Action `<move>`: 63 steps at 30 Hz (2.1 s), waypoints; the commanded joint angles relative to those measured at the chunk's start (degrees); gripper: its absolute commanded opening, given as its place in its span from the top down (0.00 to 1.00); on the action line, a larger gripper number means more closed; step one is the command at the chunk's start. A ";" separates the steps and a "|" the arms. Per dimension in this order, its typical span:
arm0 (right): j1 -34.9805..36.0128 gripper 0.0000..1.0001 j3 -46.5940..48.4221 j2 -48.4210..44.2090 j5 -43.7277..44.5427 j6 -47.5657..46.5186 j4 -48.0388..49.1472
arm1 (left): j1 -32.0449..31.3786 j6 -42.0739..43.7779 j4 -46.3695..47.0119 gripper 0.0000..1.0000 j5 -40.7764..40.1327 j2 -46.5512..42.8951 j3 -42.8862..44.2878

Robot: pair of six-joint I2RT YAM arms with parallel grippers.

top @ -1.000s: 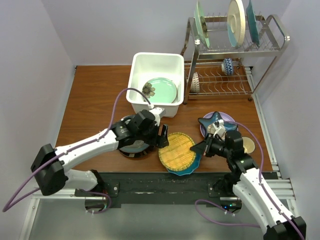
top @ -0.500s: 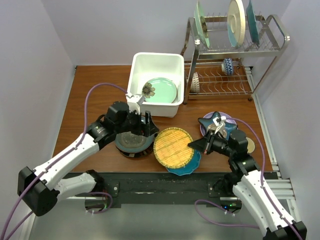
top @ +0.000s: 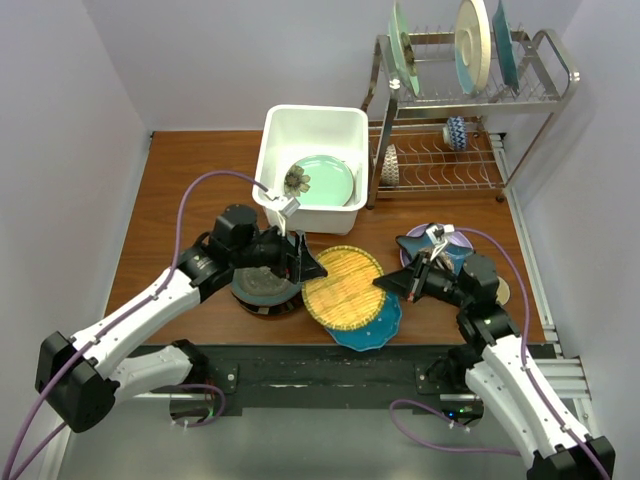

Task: Place the plates into the plastic bin on the countertop
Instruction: Pick up the plate at the center of the board, then place the plate in the plastic bin.

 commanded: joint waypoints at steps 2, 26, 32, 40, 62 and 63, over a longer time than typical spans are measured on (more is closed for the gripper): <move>0.27 1.00 5.34 0.55 -2.34 0.76 5.97 | 0.54 -0.46 3.69 0.20 4.36 0.73 -1.38; 0.19 0.93 7.01 2.74 -1.03 -2.23 3.34 | 0.63 -0.28 4.75 1.00 8.06 4.25 -2.00; 0.10 0.59 7.10 2.84 -0.41 -3.11 1.76 | 0.71 -0.37 4.84 1.00 7.53 3.89 -2.00; 0.10 0.11 7.54 1.34 1.78 -5.13 -2.80 | 0.63 -0.64 5.02 1.00 6.47 3.19 -1.83; 0.10 0.01 7.10 -2.35 6.44 -10.49 -13.27 | 1.94 3.93 -0.16 1.00 -0.11 9.34 10.91; 0.19 0.01 7.10 -2.27 6.44 -10.49 -13.36 | 2.03 4.11 -0.52 1.00 -0.55 9.52 11.53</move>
